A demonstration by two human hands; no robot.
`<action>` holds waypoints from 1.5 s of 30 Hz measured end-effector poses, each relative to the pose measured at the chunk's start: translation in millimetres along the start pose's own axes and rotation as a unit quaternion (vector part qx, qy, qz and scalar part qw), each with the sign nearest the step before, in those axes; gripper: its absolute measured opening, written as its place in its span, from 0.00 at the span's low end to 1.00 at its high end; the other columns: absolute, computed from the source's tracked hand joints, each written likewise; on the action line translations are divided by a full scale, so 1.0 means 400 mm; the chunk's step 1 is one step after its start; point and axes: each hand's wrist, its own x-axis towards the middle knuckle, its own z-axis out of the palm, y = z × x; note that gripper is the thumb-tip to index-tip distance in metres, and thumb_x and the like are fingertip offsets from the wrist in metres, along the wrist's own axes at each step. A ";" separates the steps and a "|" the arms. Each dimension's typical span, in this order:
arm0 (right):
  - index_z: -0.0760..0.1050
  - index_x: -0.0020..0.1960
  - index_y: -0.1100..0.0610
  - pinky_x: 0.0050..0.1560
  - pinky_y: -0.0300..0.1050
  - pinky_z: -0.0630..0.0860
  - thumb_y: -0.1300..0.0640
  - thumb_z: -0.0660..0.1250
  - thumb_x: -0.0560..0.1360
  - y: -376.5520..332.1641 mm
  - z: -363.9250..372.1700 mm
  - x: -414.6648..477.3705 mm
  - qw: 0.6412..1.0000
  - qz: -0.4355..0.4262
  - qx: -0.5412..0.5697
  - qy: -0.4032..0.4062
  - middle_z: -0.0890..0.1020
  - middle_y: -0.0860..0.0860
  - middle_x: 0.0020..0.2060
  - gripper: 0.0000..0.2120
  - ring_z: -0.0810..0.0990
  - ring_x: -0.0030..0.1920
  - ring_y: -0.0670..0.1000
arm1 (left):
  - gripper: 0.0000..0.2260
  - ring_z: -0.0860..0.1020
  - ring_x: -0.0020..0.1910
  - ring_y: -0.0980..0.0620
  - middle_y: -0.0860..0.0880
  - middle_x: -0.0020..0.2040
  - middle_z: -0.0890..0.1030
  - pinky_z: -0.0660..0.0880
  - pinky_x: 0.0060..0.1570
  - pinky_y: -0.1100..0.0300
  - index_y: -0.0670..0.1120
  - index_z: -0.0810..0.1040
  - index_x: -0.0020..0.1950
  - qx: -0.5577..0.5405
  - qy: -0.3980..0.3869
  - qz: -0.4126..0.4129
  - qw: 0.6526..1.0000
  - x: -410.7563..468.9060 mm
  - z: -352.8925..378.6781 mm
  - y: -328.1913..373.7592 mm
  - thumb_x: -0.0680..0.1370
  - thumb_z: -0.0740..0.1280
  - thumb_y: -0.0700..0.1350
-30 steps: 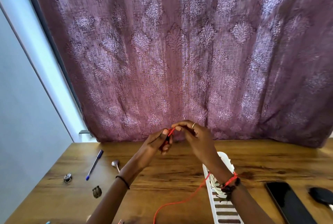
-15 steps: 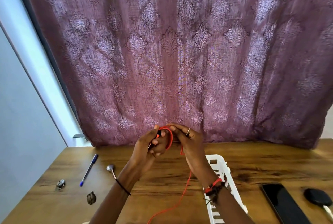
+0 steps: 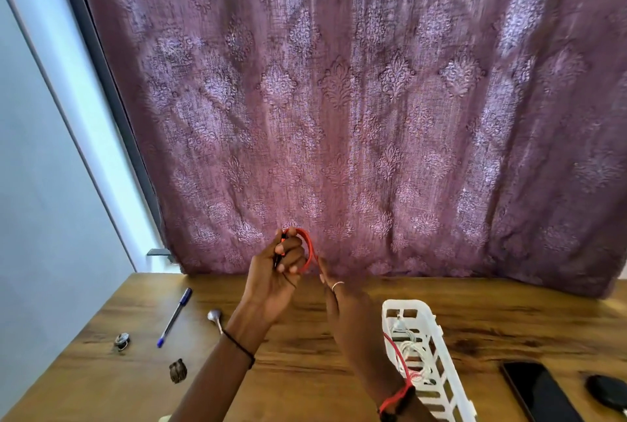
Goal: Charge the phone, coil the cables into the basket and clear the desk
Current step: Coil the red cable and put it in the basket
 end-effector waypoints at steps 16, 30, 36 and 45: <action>0.71 0.56 0.53 0.49 0.50 0.75 0.57 0.55 0.79 -0.061 -0.037 -0.012 0.977 0.002 0.009 -0.214 0.80 0.52 0.54 0.09 0.80 0.53 0.58 | 0.13 0.65 0.26 0.62 0.53 0.34 0.68 0.64 0.26 0.70 0.46 0.75 0.52 0.503 0.064 0.200 0.839 0.028 -0.018 -0.048 0.83 0.51 0.45; 0.78 0.55 0.46 0.50 0.47 0.74 0.47 0.61 0.77 -0.012 -0.085 0.103 0.985 -0.023 0.063 -0.157 0.78 0.47 0.48 0.11 0.79 0.51 0.52 | 0.07 0.77 0.37 0.43 0.52 0.36 0.74 0.73 0.37 0.48 0.48 0.66 0.49 0.813 -0.012 0.150 0.563 0.014 -0.094 0.000 0.82 0.53 0.50; 0.83 0.49 0.46 0.42 0.39 0.71 0.53 0.71 0.71 0.024 -0.085 0.166 0.951 0.015 0.263 -0.159 0.79 0.45 0.38 0.07 0.79 0.43 0.47 | 0.14 0.63 0.22 0.60 0.54 0.27 0.67 0.61 0.21 0.69 0.45 0.75 0.42 0.590 -0.070 0.056 0.803 -0.014 -0.053 0.021 0.82 0.53 0.44; 0.83 0.40 0.49 0.41 0.26 0.71 0.61 0.74 0.67 0.019 -0.041 0.208 0.857 0.044 0.498 -0.124 0.84 0.40 0.34 0.07 0.80 0.37 0.36 | 0.15 0.58 0.20 0.61 0.56 0.25 0.64 0.56 0.24 0.66 0.43 0.72 0.42 0.379 -0.092 -0.031 0.920 -0.019 -0.023 0.050 0.79 0.51 0.50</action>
